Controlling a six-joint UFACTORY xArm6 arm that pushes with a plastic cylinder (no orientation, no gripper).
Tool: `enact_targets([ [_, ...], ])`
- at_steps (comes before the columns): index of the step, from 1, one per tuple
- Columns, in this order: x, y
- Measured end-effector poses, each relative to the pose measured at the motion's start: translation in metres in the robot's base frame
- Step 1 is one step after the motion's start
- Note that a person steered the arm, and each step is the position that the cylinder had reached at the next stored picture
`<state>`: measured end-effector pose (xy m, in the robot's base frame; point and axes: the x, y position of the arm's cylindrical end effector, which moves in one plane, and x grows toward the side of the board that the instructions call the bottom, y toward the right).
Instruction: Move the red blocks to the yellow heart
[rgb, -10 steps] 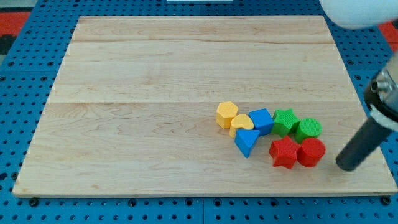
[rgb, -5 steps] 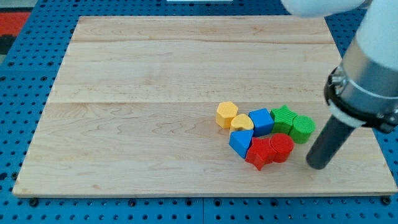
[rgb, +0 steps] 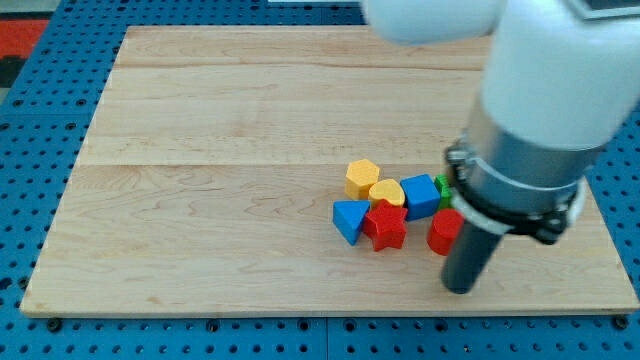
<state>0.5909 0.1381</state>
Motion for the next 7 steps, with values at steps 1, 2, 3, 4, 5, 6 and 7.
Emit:
enact_targets([
  [1,-0.004,0.011],
  [2,-0.014,-0.009],
  [3,-0.017,0.005],
  [4,-0.021,0.025],
  [5,-0.024,0.023],
  [6,-0.036,0.004],
  [7,-0.053,-0.022],
])
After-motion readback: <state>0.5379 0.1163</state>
